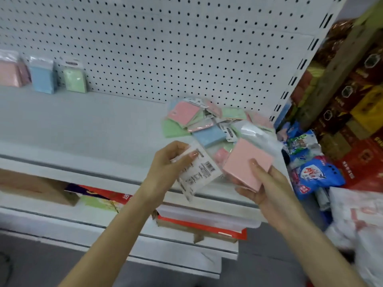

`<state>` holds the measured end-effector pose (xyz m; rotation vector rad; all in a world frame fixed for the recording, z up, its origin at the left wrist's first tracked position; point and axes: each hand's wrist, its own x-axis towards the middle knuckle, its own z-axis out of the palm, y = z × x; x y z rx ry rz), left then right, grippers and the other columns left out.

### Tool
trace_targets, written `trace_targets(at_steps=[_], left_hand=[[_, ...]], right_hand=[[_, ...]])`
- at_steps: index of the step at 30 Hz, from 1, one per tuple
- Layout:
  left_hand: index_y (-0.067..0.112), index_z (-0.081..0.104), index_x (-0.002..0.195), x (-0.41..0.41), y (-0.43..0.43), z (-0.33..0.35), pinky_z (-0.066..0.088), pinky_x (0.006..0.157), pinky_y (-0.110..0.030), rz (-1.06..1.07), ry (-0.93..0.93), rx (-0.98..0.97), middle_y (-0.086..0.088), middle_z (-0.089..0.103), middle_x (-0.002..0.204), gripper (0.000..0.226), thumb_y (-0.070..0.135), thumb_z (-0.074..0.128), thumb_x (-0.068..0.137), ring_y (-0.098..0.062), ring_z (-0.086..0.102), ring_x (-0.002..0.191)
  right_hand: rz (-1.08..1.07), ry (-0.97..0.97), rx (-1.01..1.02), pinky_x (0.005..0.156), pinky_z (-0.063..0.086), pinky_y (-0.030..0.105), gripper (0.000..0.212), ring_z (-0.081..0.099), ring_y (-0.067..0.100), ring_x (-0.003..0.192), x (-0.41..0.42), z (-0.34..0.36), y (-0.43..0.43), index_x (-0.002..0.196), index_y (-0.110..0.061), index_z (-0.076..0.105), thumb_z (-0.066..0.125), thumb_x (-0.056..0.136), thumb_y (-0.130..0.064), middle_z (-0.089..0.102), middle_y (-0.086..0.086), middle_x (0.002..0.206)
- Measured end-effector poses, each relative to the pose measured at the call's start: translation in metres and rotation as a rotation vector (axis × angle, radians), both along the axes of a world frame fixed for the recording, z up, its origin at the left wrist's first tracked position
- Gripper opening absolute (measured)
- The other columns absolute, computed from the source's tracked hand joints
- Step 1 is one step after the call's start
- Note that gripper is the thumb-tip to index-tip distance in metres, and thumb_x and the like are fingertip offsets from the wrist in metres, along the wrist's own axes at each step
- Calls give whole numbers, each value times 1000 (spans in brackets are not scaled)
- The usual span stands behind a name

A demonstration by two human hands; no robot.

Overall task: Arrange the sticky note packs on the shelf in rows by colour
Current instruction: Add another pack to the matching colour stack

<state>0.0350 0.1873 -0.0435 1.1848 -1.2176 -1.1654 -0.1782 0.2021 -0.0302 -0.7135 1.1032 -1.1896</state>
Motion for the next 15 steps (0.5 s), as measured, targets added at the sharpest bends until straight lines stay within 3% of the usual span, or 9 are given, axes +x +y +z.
trace_targets(at_steps=[4,10,15], left_hand=[[1,61,91,74,19,8,46,50,-24,105,117,-40,-10,64,79,16,17,58,92,-17,57,64],[17,58,68,218,53,6,43,49,-26,342,235,93,-4,63,67,23,32,66,84,-16,57,56],[12,55,79,310,78,10,49,72,-42,505,380,225,-15,60,80,57,61,75,59,-27,59,72]], right_hand=[[52,-325,161,55,56,26,30,72,24,83,93,2,10,120,-11,57,54,91,-17,72,12,102],[134,-378,147,63,59,32,32,68,29,99,263,-2,35,123,-5,56,51,93,-15,70,16,110],[237,-461,185,75,58,42,35,64,32,107,387,-1,59,128,-7,52,46,96,-20,67,15,117]])
